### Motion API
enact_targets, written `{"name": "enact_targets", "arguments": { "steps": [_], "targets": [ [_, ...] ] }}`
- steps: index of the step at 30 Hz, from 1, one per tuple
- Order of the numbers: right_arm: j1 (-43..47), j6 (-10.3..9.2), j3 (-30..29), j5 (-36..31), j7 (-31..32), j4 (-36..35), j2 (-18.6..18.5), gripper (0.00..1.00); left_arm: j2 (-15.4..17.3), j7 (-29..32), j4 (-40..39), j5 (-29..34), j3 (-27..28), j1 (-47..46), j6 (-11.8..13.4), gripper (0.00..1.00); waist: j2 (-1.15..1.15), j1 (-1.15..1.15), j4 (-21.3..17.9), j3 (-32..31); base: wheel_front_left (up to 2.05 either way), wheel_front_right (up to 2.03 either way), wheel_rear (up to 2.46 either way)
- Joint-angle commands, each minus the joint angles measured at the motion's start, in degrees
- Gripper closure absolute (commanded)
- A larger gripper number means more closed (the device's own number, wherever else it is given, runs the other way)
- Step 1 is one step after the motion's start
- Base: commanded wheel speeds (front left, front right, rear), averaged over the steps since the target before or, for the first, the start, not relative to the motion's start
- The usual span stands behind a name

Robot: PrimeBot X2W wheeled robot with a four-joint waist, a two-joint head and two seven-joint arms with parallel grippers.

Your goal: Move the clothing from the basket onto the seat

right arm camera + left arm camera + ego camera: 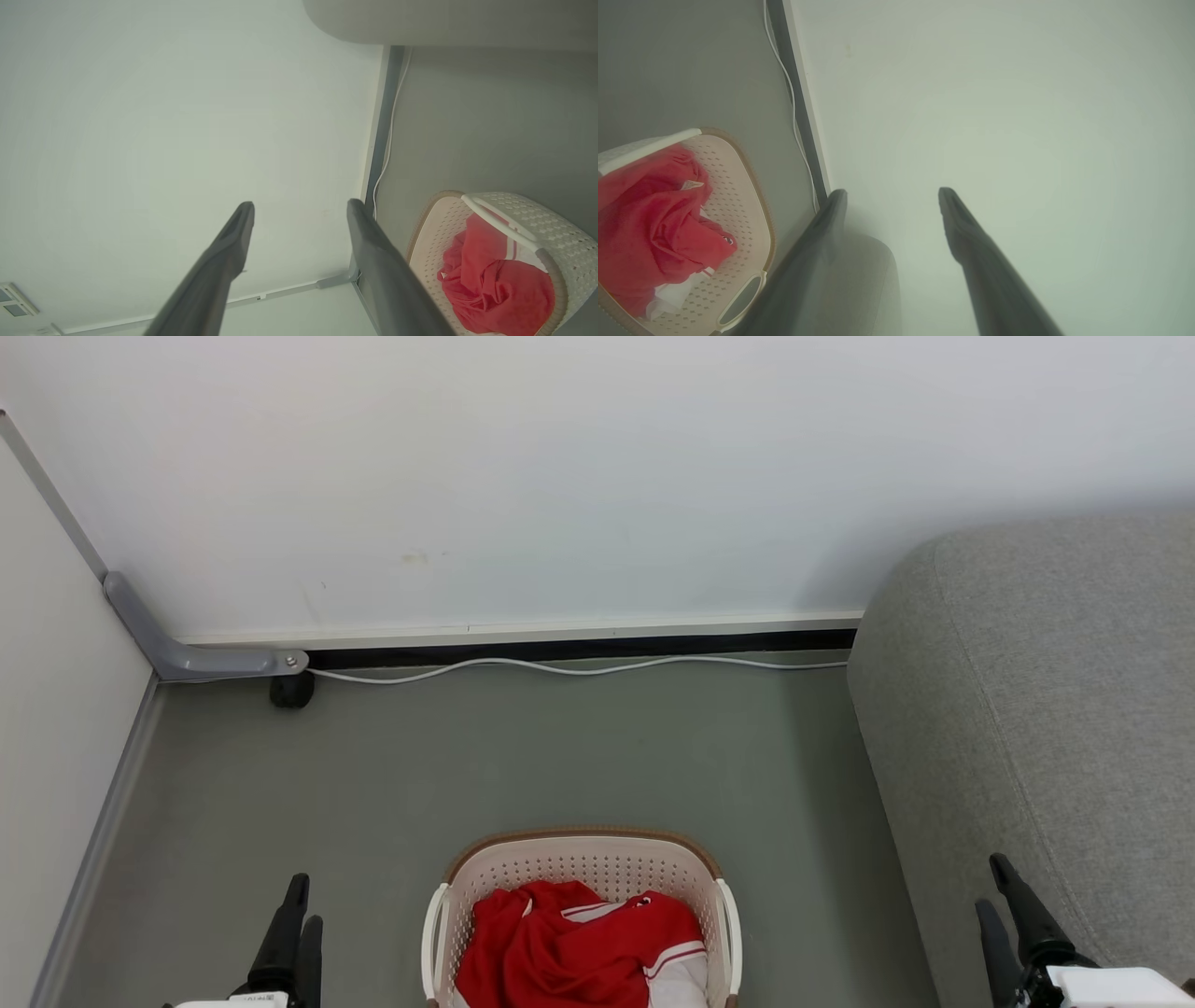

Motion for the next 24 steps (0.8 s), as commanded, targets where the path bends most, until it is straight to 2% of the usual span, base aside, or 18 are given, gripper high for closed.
{"name": "enact_targets", "arguments": {
  "steps": [1, 15, 24],
  "targets": [
    [-2.62, 0.05, 0.65, -0.65, -0.72, -1.13, -0.92, 0.00, 0.72, -0.52, -1.32, 0.58, -0.11, -2.85, -0.05, 0.00, 0.00, -0.03, -0.04, -0.07, 0.00, 0.00, 0.00],
    [-5.08, 0.07, 4.67, -3.02, -3.50, -0.04, -2.34, 0.00, 2.04, -3.32, -0.68, 3.10, -2.45, -4.39, -0.10, 0.00, 0.00, -0.03, -0.19, -0.56, 0.00, 0.00, 0.00],
    [-7.45, 0.10, 7.42, -8.10, -5.43, 1.75, -3.55, 0.00, 2.96, -5.11, 0.29, 8.96, -3.26, -5.71, -0.14, 0.00, 0.00, -0.03, -0.28, -0.79, 0.00, 0.00, 0.00]
  ]
}}
